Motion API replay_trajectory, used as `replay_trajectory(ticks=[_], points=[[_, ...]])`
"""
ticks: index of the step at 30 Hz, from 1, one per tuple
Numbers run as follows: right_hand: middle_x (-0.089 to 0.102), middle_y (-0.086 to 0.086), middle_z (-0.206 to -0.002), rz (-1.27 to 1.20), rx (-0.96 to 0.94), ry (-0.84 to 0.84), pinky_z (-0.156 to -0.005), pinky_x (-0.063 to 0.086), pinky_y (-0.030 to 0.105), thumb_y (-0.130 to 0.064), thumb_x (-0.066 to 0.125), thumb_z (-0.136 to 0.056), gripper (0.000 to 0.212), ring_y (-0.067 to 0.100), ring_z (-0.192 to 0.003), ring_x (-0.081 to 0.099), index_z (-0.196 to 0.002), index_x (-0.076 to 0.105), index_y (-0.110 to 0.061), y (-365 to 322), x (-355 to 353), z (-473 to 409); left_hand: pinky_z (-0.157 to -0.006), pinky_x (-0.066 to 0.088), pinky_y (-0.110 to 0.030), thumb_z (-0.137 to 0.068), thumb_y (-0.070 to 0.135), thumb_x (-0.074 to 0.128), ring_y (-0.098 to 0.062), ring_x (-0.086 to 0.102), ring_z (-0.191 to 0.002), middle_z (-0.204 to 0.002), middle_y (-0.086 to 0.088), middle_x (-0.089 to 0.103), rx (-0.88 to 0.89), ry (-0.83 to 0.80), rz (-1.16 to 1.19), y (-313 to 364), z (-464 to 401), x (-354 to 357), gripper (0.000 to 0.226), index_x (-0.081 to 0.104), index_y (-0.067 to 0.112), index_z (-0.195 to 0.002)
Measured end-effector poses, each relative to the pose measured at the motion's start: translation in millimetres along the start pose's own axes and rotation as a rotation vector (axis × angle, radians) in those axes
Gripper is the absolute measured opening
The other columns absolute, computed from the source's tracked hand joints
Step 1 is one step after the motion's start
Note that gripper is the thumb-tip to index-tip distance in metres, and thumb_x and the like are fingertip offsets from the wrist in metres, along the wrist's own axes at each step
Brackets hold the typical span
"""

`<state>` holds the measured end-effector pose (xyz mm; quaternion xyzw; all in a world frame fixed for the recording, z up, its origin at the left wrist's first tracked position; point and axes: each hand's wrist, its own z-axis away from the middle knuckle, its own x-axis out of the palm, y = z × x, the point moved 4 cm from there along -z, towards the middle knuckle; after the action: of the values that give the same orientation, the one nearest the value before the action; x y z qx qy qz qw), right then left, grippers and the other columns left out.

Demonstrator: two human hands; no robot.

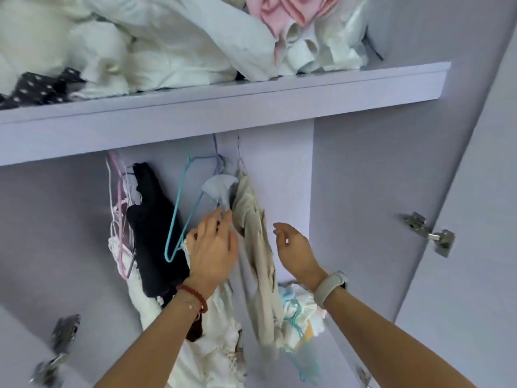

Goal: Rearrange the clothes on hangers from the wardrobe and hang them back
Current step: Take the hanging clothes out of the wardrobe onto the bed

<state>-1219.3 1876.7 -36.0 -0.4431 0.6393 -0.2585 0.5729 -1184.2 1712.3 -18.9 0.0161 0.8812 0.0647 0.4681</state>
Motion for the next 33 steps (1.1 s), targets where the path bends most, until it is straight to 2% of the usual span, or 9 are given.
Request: replay_trajectory(ticks=[3, 6, 9, 13, 17, 21, 27, 30, 33], points=[[0.055, 0.006, -0.098, -0.175, 0.027, -0.133, -0.083, 0.036, 0.022, -0.014, 0.036, -0.098, 0.027, 0.019, -0.092, 0.050, -0.113, 0.053, 0.000, -15, 14, -48, -0.092, 0.038, -0.046, -0.085, 0.041, 0.019, -0.030, 0.041, -0.130, -0.140, -0.012, 0.045, -0.060, -0.123, -0.027, -3, -25, 15, 0.064, 0.047, 0.012, -0.134], [0.052, 0.007, -0.112, -0.414, 0.134, -0.277, -0.083, 0.045, 0.029, -0.014, 0.038, -0.098, 0.032, 0.022, -0.093, 0.055, -0.129, 0.041, -0.008, -23, 24, -84, -0.107, 0.021, -0.039, -0.092, 0.041, 0.010, -0.020, 0.009, -0.143, -0.156, 0.002, 0.013, -0.135, -0.212, -0.045, -10, -35, 34, 0.060, 0.015, 0.020, -0.148], [0.053, 0.010, -0.084, -0.728, 0.271, -0.295, -0.054, 0.045, 0.025, -0.003, 0.042, -0.095, 0.023, 0.016, -0.054, 0.052, -0.116, 0.044, -0.012, -28, 26, -107, -0.109, 0.020, -0.037, -0.098, 0.032, 0.022, -0.017, 0.006, -0.143, -0.156, 0.006, 0.008, -0.157, -0.191, -0.008, -13, -36, 40, 0.053, 0.010, 0.021, -0.148], [0.040, 0.002, -0.061, -0.457, 0.201, -0.164, -0.039, 0.030, 0.018, -0.013, 0.045, -0.094, 0.018, 0.010, -0.044, 0.038, -0.078, 0.053, -0.010, -23, 27, -135, -0.110, 0.020, -0.038, -0.091, 0.035, 0.019, -0.018, 0.009, -0.143, -0.155, 0.005, 0.012, -0.178, -0.205, -0.021, -18, -34, 47, 0.059, 0.012, 0.019, -0.148], [0.057, -0.001, -0.089, -0.253, 0.038, -0.037, -0.071, 0.039, 0.019, -0.002, 0.037, -0.091, 0.028, 0.014, -0.081, 0.050, -0.094, 0.065, -0.004, -21, 14, -146, -0.106, 0.026, -0.041, -0.089, 0.039, 0.015, -0.021, 0.017, -0.142, -0.154, 0.002, 0.019, -0.179, -0.172, 0.002, -15, -36, 51, 0.062, 0.020, 0.016, -0.147], [0.058, 0.002, -0.085, -0.273, -0.005, 0.097, -0.080, 0.045, 0.031, -0.001, 0.034, -0.092, 0.030, 0.022, -0.081, 0.053, -0.093, 0.063, -0.005, -16, 0, -148, -0.106, 0.027, -0.040, -0.082, 0.046, 0.006, -0.020, 0.018, -0.141, -0.154, 0.002, 0.020, -0.188, -0.162, 0.030, -11, -39, 56, 0.073, 0.020, 0.016, -0.147], [0.055, -0.001, -0.066, -0.358, -0.066, 0.224, -0.065, 0.039, 0.021, -0.005, 0.035, -0.094, 0.027, 0.014, -0.060, 0.046, -0.089, 0.062, -0.006, -15, -30, -148, -0.107, 0.025, -0.042, -0.096, 0.026, 0.040, -0.022, 0.014, -0.142, -0.155, -0.001, 0.015, -0.215, -0.181, 0.054, -1, -43, 58, 0.057, 0.018, 0.014, -0.147], [0.060, 0.004, -0.069, -0.313, -0.103, 0.240, -0.054, 0.038, 0.015, -0.003, 0.039, -0.092, 0.027, 0.013, -0.060, 0.047, -0.088, 0.065, -0.005, -5, -40, -133, -0.102, 0.030, -0.055, -0.086, 0.023, 0.047, -0.033, 0.033, -0.134, -0.146, -0.011, 0.037, -0.194, -0.121, -0.009, 5, -47, 59, 0.056, 0.038, 0.008, -0.139], [0.050, -0.014, -0.042, -0.240, -0.080, 0.249, -0.044, 0.031, 0.011, -0.001, 0.041, -0.090, 0.026, 0.005, -0.040, 0.041, -0.086, 0.067, -0.001, 23, -55, -108, -0.100, 0.029, -0.058, -0.080, 0.025, 0.042, -0.030, 0.038, -0.129, -0.132, -0.013, 0.052, -0.083, 0.054, 0.011, 22, -50, 54, 0.052, 0.044, 0.009, -0.129]])
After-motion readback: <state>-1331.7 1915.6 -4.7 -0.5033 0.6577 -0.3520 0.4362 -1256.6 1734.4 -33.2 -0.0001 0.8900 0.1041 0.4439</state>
